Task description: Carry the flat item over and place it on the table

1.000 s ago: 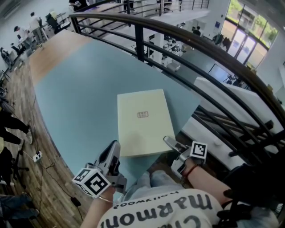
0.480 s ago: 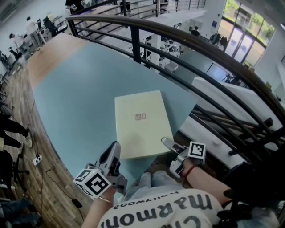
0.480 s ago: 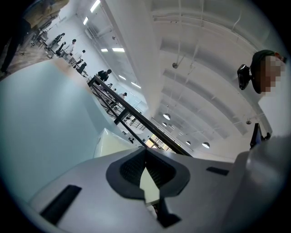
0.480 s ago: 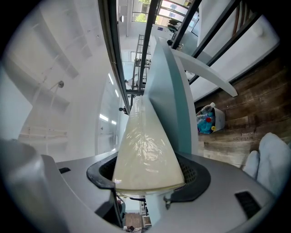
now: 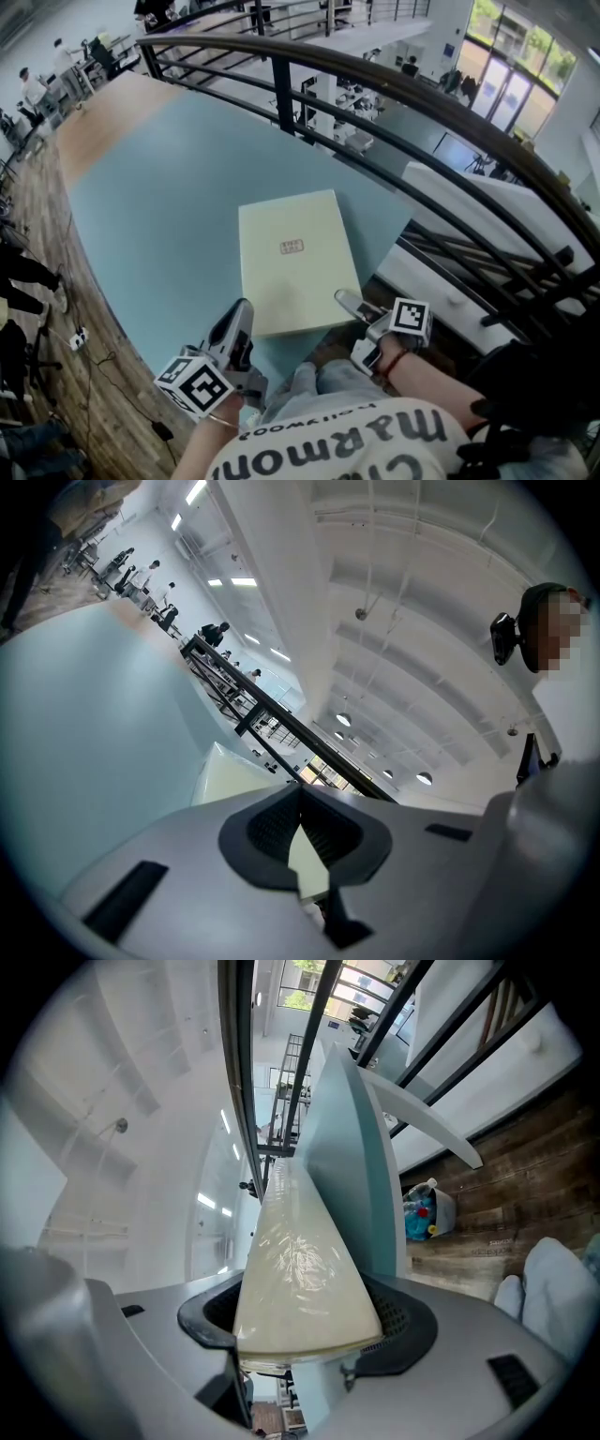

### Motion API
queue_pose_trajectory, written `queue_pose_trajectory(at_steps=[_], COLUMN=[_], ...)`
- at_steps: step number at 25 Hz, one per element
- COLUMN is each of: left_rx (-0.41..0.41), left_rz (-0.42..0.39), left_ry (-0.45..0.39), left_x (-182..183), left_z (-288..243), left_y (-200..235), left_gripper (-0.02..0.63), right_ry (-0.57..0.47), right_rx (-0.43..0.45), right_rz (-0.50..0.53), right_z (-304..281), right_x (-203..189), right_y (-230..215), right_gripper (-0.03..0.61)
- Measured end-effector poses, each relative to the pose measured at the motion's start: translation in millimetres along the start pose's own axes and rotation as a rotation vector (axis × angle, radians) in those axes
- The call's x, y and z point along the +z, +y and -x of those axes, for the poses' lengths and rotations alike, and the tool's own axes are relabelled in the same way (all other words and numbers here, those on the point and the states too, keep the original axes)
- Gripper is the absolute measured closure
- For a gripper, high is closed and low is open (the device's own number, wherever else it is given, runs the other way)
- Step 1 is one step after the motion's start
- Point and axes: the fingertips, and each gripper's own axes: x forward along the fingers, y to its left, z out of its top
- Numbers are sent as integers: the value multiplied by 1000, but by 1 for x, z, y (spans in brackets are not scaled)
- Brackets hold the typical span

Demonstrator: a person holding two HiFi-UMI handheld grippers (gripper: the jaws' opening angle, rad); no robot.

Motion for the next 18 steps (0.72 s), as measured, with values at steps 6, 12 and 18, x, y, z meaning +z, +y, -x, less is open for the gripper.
queue_pose_trajectory(at_steps=[6,12,18], left_rx=[-4,-12,-4], left_rz=[2,11,8], left_ry=[-1,6,5], left_x=[-2,-5,-4], left_z=[-2,-2,1], left_y=[0,0,1], left_gripper=[611,611,611], right_ry=[-2,-13,-9], right_rx=[-19,-32,-45], right_rz=[3,-24,5], right_z=[1,3,3], right_x=[-2,-2,-3], right_y=[0,-3,-3], right_gripper=[268,262,261])
